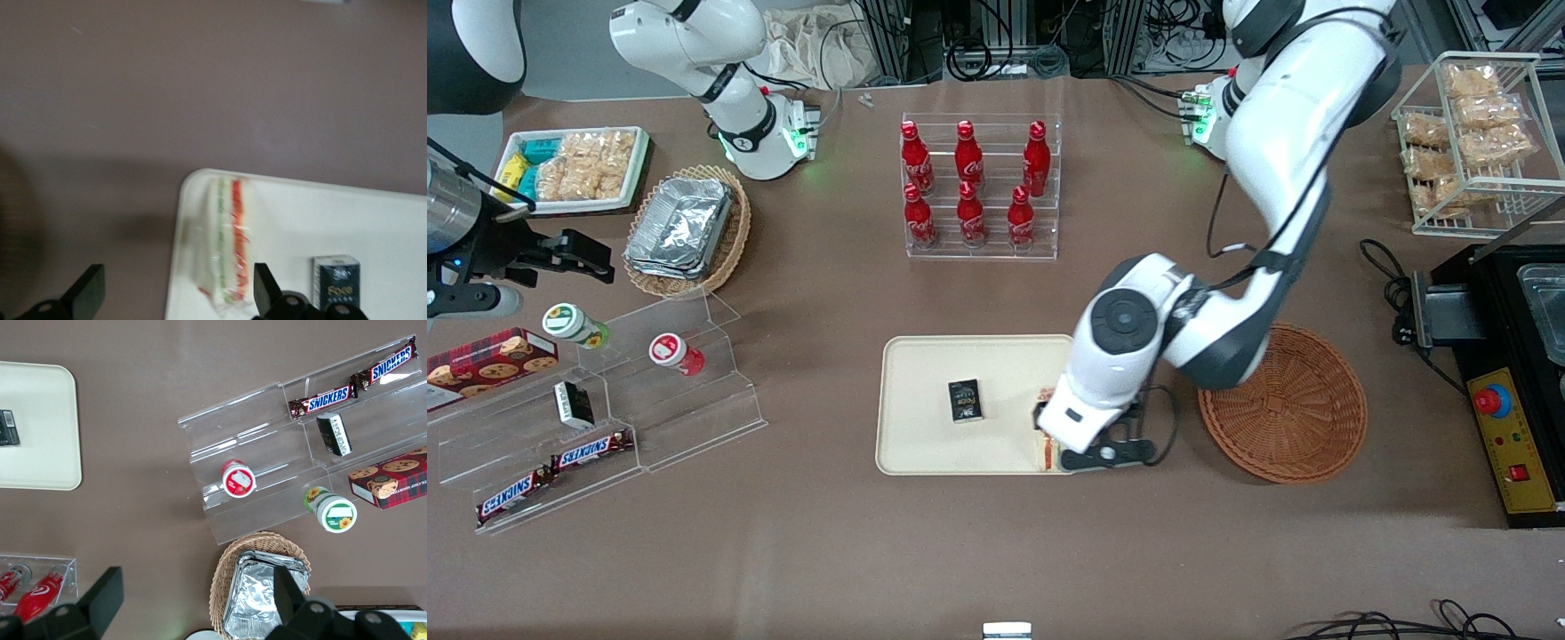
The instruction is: Place sandwich from basket to tray
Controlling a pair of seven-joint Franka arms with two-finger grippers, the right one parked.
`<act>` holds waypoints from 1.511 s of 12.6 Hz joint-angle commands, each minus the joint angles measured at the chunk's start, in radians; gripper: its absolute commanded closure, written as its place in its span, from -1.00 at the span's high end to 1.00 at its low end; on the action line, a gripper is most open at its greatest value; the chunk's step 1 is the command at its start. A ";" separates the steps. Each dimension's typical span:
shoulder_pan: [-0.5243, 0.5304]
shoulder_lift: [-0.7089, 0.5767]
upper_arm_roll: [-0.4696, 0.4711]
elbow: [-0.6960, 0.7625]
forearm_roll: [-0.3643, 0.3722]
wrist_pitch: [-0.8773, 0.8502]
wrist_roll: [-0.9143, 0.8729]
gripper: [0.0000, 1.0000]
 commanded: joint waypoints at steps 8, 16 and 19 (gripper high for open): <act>0.342 -0.755 0.003 -0.692 -0.261 -0.076 0.161 1.00; 0.437 -0.809 0.183 -0.676 -0.404 -0.171 0.713 1.00; 0.154 -0.783 0.515 -0.604 -0.436 -0.186 0.740 1.00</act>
